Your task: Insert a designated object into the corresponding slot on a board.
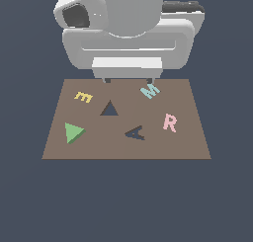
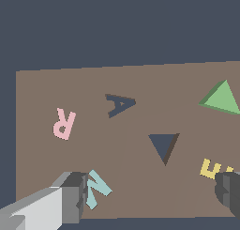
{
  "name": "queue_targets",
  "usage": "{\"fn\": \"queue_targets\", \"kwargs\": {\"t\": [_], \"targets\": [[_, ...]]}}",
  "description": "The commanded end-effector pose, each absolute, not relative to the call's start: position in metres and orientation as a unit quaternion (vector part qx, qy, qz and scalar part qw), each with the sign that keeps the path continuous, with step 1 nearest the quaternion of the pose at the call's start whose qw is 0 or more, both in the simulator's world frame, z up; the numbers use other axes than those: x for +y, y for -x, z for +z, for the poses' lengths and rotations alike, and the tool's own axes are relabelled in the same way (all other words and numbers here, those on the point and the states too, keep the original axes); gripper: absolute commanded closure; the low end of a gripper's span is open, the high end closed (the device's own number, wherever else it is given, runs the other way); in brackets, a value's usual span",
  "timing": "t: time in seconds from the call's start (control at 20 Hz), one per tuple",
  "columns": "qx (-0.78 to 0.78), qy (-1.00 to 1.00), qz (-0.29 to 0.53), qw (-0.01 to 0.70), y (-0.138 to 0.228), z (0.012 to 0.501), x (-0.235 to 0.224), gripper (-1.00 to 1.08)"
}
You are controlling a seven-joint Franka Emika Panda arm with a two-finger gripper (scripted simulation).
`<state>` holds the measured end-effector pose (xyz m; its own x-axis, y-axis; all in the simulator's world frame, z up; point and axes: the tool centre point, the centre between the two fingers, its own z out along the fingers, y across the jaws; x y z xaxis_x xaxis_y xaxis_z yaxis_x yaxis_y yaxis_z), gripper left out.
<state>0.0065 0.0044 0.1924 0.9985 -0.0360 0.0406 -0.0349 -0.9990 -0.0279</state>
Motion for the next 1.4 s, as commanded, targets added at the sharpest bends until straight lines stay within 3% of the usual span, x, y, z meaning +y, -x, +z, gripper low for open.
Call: {"fn": "queue_targets", "kwargs": {"t": [0.0, 0.7, 1.35], "targets": [[0.018, 1.000, -0.021, 0.014, -0.007, 0.192, 0.004, -0.92], [-0.033, 0.999, -0.019, 0.013, -0.003, 0.181, -0.011, -0.92], [-0.173, 0.985, -0.015, 0.011, -0.001, 0.149, -0.054, -0.92]]}}
